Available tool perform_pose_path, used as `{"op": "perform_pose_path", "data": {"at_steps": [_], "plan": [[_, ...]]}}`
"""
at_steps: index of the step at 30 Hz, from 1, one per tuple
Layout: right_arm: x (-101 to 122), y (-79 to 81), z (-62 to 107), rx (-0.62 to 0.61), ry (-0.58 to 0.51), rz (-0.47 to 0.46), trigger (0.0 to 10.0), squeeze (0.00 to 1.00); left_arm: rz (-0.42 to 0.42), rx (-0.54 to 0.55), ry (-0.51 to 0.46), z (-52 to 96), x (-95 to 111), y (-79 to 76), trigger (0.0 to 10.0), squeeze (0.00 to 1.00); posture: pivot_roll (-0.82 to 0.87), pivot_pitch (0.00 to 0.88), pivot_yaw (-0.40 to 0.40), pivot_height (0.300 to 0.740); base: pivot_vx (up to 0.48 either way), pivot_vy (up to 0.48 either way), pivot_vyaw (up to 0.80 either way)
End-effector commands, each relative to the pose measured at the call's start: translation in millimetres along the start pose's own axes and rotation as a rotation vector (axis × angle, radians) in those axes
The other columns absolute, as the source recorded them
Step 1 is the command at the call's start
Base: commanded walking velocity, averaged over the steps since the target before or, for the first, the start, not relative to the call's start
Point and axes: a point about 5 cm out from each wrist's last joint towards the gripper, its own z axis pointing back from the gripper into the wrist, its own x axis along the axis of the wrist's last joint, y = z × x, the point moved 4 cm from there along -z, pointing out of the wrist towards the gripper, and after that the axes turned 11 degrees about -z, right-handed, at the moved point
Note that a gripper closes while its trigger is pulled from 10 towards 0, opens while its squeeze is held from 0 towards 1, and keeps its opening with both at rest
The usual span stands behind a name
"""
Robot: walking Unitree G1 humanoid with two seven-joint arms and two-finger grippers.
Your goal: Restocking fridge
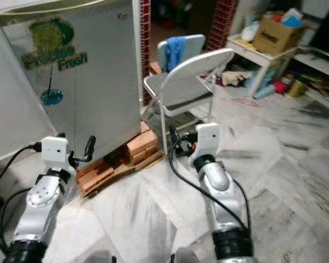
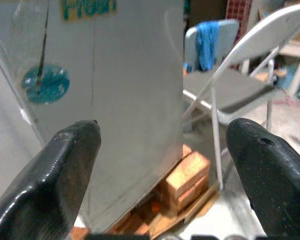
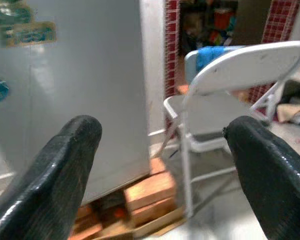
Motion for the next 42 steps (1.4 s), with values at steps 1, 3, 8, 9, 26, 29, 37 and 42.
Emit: {"op": "perform_pose_path", "data": {"at_steps": [1,3,8,9,26,29,37,42], "plan": [[9.2,-6.0,1.3,-0.009,-0.026,0.019,10.0,0.00,0.009,-0.018,-0.032,-4.1,9.2,-7.3,10.0,0.00,-0.01,0.027,-0.045,0.740,0.000,0.480,-0.80],[9.3,-5.0,0.2,-0.006,-0.028,0.012,10.0,0.00,0.008,-0.014,-0.033,-4.6,9.3,-6.4,10.0,0.00,-0.01,0.027,-0.045,0.740,0.000,0.480,-0.66],[10.6,-3.6,-3.6,0.002,-0.032,0.014,10.0,0.00,0.006,-0.004,-0.032,-5.6,9.3,-4.9,10.0,0.00,0.00,0.024,-0.050,0.740,0.000,0.480,-0.35],[10.7,-3.5,-3.7,0.003,-0.032,0.015,10.0,0.00,0.006,-0.004,-0.032,-5.6,9.3,-4.9,10.0,0.00,0.00,0.024,-0.050,0.740,0.000,0.480,0.00],[13.8,-37.3,9.3,-0.142,-0.049,0.106,10.0,0.00,-0.014,0.026,0.016,12.8,-6.2,5.3,10.0,0.00,0.00,0.035,-0.050,0.740,0.000,0.480,0.00],[17.9,-52.2,15.1,-0.215,-0.062,0.141,10.0,0.00,-0.020,0.031,0.014,15.3,-6.8,7.8,10.0,0.00,0.01,0.044,-0.043,0.740,0.000,0.480,0.00],[24.7,-71.5,33.1,-0.302,-0.085,0.199,10.0,0.00,-0.011,0.057,0.028,23.9,-10.6,13.6,10.0,0.00,0.01,0.053,-0.032,0.740,0.000,0.478,0.00],[26.5,-62.9,29.8,-0.266,-0.096,0.230,10.0,0.00,-0.015,0.032,0.020,24.3,-9.3,7.6,10.0,0.00,0.01,0.055,-0.030,0.740,0.000,0.461,0.43]]}}
